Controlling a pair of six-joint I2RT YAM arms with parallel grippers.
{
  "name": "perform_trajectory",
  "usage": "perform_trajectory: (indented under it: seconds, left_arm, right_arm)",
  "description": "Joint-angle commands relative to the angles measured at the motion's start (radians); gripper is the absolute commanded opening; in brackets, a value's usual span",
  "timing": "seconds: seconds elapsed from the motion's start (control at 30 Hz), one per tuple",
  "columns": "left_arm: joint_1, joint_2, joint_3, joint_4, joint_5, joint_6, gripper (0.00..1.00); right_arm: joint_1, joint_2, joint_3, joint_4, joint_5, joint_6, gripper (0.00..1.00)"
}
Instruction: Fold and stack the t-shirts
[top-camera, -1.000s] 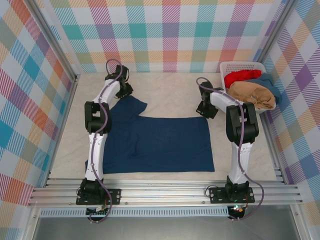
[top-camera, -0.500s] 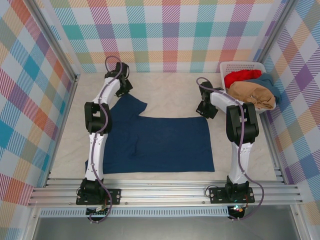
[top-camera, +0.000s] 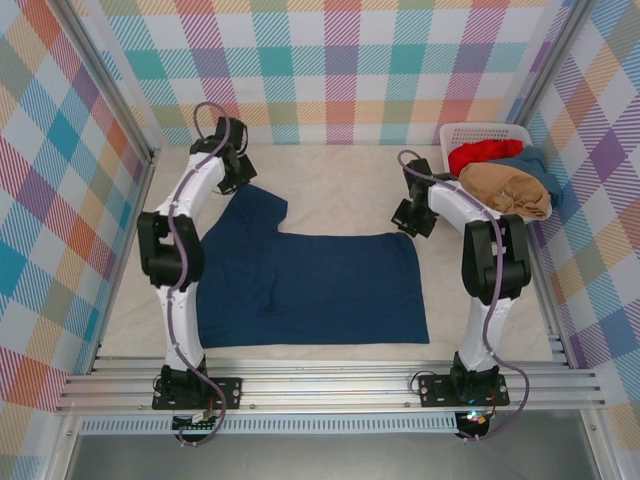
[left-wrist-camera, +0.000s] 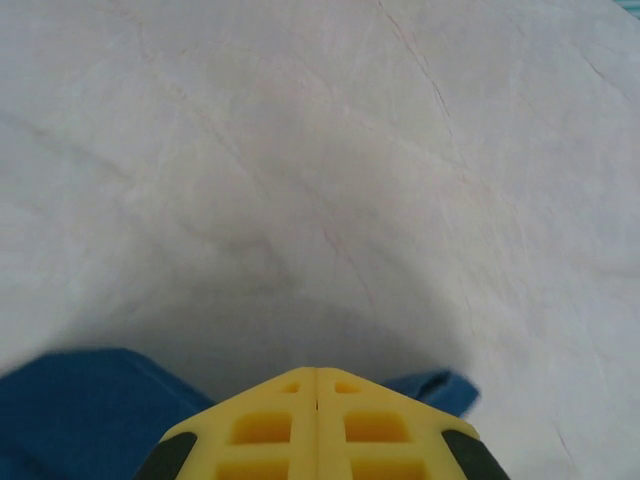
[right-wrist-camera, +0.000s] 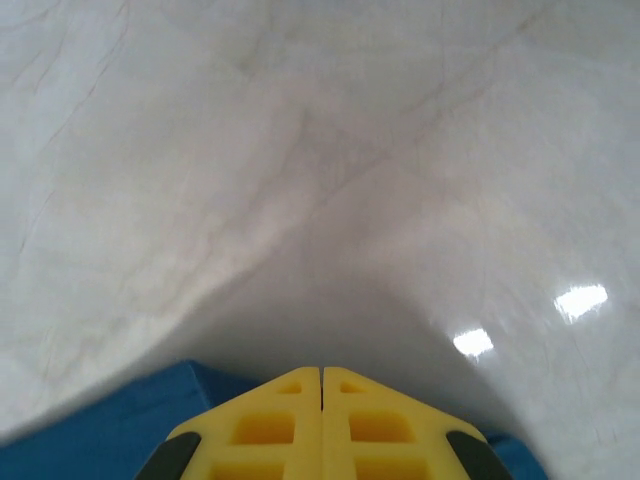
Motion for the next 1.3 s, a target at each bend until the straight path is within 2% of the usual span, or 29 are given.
perform_trajectory:
  seconds: [0.0, 0.3, 0.53, 0.8, 0.9, 1.27]
  left_arm:
    - [-0.026, -0.180, -0.160, 0.022, 0.038, 0.008, 0.00]
    - [-0.089, -0.654, -0.672, -0.079, 0.035, -0.086, 0.00]
    - [-0.098, -0.969, -0.900, -0.227, 0.022, -0.188, 0.00]
    - [-0.110, -1.083, -0.956, -0.369, 0.037, -0.217, 0.00]
    - [-0.116, -1.129, -0.970, -0.428, 0.004, -0.239, 0.00]
    - [-0.121, -1.218, -1.015, -0.479, -0.005, -0.272, 0.00]
  right_arm:
    - [0.009, -0.078, -0.056, -0.060, -0.066, -0.044, 0.00]
    - [0.021, -0.207, -0.194, -0.141, -0.155, -0.106, 0.00]
    - [0.038, -0.309, -0.285, -0.216, -0.140, -0.122, 0.00]
    - [0.038, -0.382, -0.347, -0.286, -0.111, -0.112, 0.00]
    - [0.039, -0.416, -0.360, -0.304, -0.099, -0.097, 0.00]
    - [0.039, -0.472, -0.349, -0.365, -0.040, -0.093, 0.00]
